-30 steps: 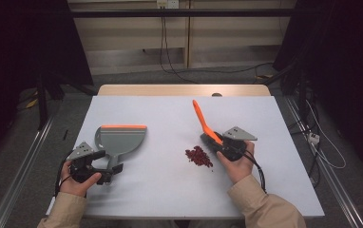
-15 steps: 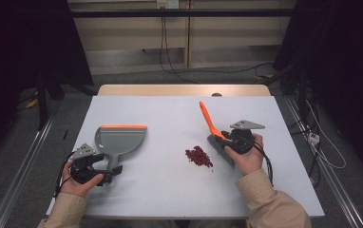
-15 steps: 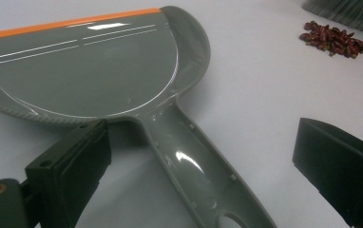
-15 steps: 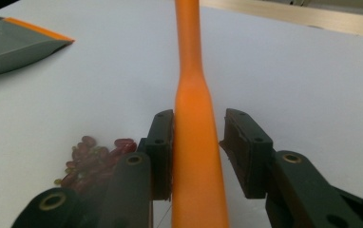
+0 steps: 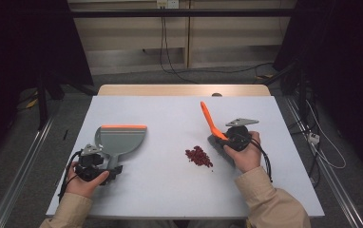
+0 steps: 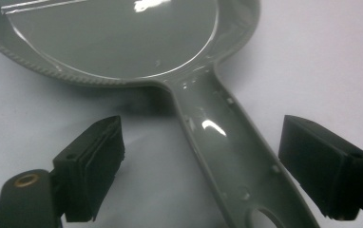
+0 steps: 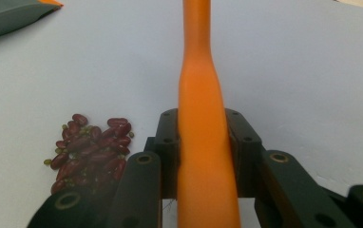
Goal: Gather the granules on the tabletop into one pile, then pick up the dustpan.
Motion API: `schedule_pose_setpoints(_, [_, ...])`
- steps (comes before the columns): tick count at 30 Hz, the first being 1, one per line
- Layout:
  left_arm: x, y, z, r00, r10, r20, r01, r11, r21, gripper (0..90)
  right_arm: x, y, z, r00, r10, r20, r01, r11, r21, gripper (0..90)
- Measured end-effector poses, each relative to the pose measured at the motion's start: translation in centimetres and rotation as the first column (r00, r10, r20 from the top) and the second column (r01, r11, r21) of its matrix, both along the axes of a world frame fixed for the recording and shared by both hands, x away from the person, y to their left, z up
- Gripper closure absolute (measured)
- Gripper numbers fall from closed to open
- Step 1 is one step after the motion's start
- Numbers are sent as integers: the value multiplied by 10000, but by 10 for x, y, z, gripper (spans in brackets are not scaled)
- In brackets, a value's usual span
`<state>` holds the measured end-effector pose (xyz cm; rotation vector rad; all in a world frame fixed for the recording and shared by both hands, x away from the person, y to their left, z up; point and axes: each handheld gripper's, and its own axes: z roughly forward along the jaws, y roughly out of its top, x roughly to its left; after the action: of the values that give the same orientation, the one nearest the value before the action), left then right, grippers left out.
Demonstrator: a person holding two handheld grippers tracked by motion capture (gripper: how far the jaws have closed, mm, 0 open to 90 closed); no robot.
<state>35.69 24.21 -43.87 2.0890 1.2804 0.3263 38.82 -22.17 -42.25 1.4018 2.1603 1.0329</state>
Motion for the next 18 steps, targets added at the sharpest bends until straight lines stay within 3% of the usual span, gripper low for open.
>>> schedule_pose_setpoints(4, [7, 0, 0, 9990, 218, -388, -212, 9997, 146, 231, 0, 0, 0, 10000, 22, 6, -22, 10000, 63, 710])
schedule_pose_setpoints(5, [8, -2, 1, 9990, 238, -390, -230, 9995, 224, 299, 0, -1, 0, 10000, 26, 10, -26, 10000, 63, 711])
schedule_pose_setpoints(6, [10, -2, 2, 9989, 264, -380, -250, 9990, 382, 429, 0, -1, -1, 10000, 75, 38, -75, 9999, 88, 710])
schedule_pose_setpoints(7, [12, -3, 3, 9988, 338, -351, -320, 9983, 496, 429, 0, -1, -1, 10000, 75, 38, -75, 9999, 88, 710])
schedule_pose_setpoints(12, [20, 0, 2, 9973, 432, -598, -380, 9956, 857, 603, -1, -6, -2, 10000, 2, 7, -2, 9996, 294, 710])
schedule_pose_setpoints(14, [23, 1, 3, 9972, 415, -629, -342, 9930, 1130, 613, -1, -7, -2, 10000, 27, -29, -26, 9993, 379, 710])
schedule_pose_setpoints(18, [29, -2, 5, 9966, 202, -803, -106, 9929, 1183, 576, -2, -7, -2, 10000, 20, 4, -20, 9994, 346, 710])
